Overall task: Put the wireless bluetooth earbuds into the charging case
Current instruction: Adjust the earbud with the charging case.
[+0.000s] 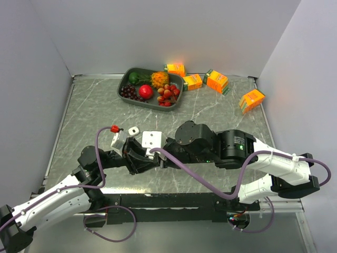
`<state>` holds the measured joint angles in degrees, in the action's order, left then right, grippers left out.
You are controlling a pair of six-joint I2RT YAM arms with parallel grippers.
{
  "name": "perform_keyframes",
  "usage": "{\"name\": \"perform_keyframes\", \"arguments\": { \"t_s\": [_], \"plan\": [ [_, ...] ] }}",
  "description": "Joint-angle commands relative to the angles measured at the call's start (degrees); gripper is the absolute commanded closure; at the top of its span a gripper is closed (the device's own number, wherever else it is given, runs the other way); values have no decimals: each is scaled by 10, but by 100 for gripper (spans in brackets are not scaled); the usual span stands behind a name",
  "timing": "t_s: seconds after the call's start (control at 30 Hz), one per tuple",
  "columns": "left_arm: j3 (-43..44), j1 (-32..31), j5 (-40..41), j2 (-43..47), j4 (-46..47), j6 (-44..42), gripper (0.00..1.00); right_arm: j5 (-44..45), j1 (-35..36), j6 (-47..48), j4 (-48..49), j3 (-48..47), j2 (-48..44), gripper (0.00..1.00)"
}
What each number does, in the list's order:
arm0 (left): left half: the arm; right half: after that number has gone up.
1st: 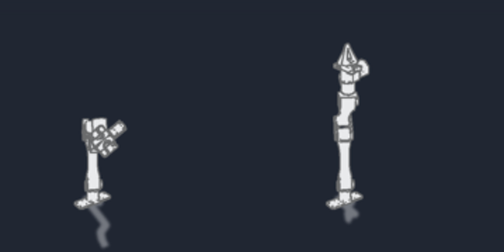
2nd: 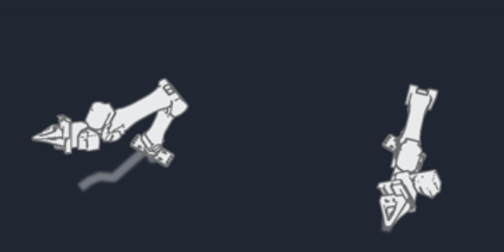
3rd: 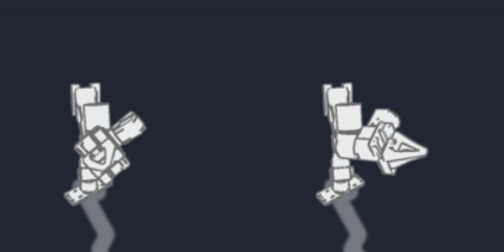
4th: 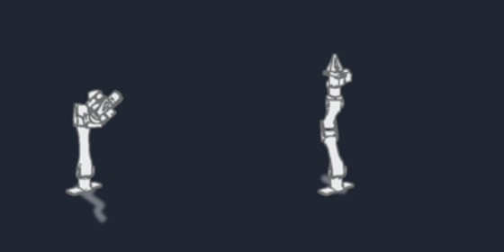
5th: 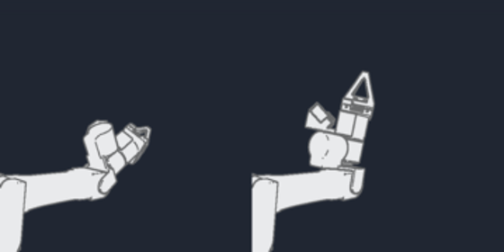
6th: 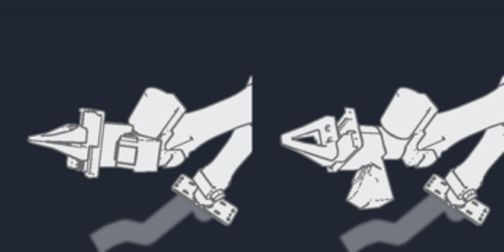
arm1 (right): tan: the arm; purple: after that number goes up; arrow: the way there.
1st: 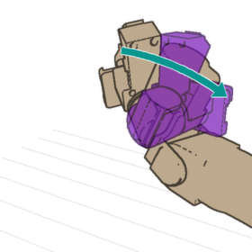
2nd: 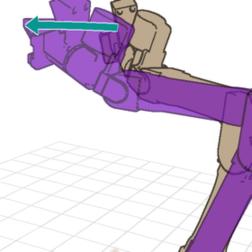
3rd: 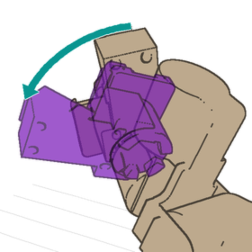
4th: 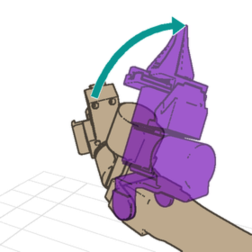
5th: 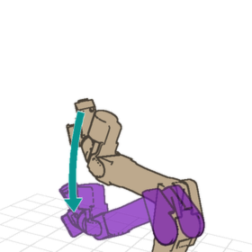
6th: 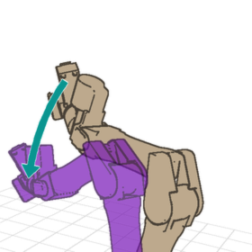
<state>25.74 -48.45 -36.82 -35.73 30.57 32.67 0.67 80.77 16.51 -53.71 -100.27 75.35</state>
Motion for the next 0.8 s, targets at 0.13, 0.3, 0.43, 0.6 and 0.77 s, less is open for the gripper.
{"name": "perform_keyframes", "arguments": {
  "t_s": [0.13, 0.3, 0.43, 0.6, 0.77],
  "plan": [
    [31, 2, -13, 3, 18, 11, 99, 22, 4, 13, 4, 4, 3, 73],
    [32, 3, -14, 1, 20, 10, 99, 22, 4, 12, 2, 9, 2, 73],
    [30, 2, -15, 1, 26, 13, 99, 22, 4, 11, 2, 10, 3, 75],
    [30, 2, -18, 2, 29, 13, 99, 26, 5, 10, 2, 10, 5, 77],
    [28, 2, -18, 7, 31, 14, 99, 32, 5, 8, 2, 10, 7, 80]
  ]
}}
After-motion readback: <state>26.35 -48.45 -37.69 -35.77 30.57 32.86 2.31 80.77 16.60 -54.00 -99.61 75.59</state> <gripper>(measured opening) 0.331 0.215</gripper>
